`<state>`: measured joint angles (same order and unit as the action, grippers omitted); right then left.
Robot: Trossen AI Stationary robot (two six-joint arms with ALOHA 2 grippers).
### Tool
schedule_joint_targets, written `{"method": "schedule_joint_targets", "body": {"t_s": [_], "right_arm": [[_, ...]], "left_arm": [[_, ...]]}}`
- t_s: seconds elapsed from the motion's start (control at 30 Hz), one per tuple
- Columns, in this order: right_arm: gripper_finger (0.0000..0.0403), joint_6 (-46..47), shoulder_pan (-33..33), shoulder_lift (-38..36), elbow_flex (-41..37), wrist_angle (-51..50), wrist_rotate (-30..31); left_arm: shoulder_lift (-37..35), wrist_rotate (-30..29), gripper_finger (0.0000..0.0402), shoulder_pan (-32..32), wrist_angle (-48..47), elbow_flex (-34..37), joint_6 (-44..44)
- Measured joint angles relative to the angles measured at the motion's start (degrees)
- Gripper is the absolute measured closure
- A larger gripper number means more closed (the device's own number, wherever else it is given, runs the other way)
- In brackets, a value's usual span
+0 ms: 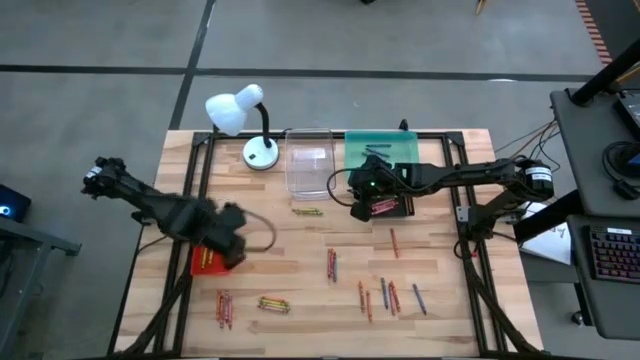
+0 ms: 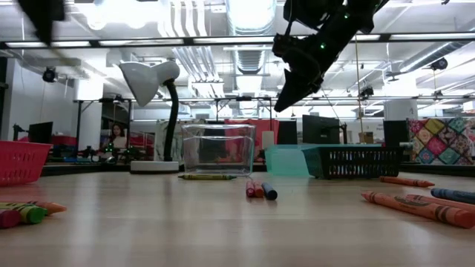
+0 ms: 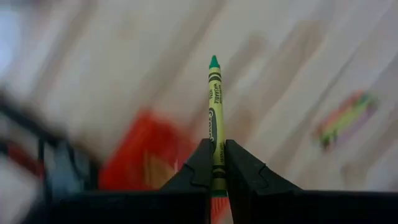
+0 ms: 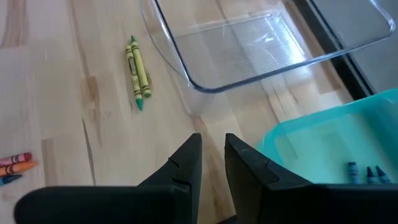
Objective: Sort crayons
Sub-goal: Put the green crayon into the orange bin
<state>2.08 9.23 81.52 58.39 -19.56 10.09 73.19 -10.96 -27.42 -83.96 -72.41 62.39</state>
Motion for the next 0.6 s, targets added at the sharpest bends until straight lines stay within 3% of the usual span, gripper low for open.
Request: {"method": "schedule_joint_targets", "body": {"t_s": [0.23,0.33,0.6], "right_arm": [[0.0349,1.08,-0.69,0.0,-0.61,0.07,-0.1],[0.0348,1.89,-1.42,0.0,-0.61,0.08,-0.17],[0.0349,4.73,-4.3,0.0,-0.61,0.1,-0.19]], "left_arm": [[1.76,12.35,0.0401,-11.18,-3.09,5.37,23.81],[3.31,14.86,0.0401,-13.46,-3.03,8.95,30.78],[8.4,14.97,0.0401,-13.76,-2.13,13.8,34.44]]}}
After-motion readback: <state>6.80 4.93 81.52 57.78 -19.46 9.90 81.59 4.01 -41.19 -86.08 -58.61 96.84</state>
